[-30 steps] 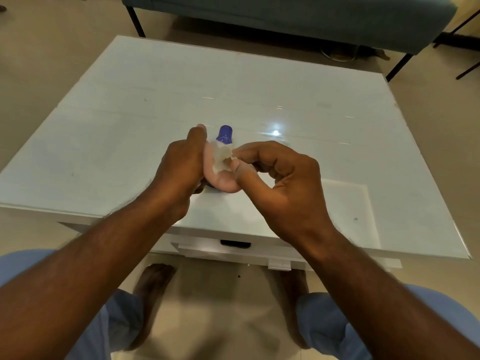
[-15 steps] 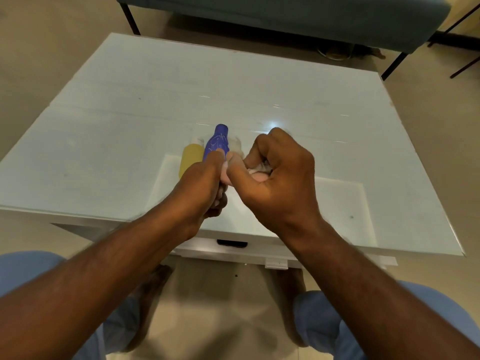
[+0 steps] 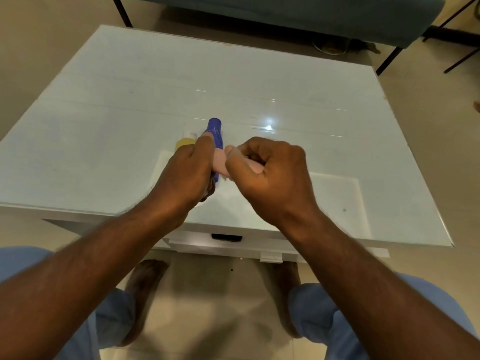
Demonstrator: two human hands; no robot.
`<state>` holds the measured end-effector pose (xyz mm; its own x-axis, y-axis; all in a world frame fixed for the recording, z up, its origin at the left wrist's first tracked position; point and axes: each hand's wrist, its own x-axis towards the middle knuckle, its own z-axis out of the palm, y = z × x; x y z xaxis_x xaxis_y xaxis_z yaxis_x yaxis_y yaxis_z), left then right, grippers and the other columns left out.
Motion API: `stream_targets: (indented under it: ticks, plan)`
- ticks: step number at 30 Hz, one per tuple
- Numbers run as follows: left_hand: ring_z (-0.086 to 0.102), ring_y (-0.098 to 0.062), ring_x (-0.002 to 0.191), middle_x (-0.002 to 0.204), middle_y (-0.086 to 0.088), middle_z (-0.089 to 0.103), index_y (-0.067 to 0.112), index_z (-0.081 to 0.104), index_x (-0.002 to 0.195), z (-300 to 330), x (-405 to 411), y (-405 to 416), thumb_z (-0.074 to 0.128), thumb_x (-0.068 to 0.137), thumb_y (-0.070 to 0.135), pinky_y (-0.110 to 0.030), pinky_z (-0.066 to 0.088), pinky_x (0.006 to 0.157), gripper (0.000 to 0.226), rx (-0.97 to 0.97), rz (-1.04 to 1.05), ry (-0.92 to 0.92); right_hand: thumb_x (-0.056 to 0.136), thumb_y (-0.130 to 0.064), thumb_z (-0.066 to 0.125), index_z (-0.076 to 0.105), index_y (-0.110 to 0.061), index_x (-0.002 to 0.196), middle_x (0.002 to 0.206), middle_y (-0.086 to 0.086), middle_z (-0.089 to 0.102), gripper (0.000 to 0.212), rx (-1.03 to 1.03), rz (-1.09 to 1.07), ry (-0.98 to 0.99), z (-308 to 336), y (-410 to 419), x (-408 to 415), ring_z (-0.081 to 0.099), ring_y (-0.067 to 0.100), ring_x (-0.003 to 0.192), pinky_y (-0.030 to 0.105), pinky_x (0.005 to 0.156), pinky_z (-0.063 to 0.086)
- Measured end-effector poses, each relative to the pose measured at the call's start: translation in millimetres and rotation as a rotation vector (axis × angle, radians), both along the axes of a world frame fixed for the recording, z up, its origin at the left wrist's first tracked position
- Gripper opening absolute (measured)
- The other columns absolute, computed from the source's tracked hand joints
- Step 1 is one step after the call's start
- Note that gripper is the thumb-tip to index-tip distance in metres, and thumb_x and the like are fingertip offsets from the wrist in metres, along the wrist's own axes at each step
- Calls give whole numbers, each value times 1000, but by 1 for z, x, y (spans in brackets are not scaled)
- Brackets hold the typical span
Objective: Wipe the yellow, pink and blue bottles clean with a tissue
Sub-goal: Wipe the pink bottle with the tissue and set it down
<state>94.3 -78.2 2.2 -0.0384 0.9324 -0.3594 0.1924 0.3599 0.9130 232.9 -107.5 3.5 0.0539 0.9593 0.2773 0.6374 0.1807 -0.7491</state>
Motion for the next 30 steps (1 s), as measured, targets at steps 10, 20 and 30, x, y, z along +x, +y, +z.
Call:
stream_targets:
  ticks: [10,20,30]
  plan:
    - [48,-5,37,71,-11,45,4,50,112,2,-1,-3,37,101,54,-15,40,39,53,38,-48,-45,93,-70,27,44,-20,48,44,0,41,69,-12,-123,-236,16,6,13,40,14,43,25,50,29]
    - [50,-13,51,61,-3,51,17,55,79,7,-6,7,31,103,54,-30,46,57,49,141,-36,97,96,-71,44,64,-18,76,69,2,61,60,-402,-240,290,29,10,15,59,14,60,32,67,51]
    - [66,-13,57,71,-5,69,14,59,101,1,-2,5,49,100,45,-24,51,52,32,200,-234,-6,105,-42,54,67,-22,133,124,-7,73,36,-264,-233,449,7,16,21,70,6,111,30,101,56]
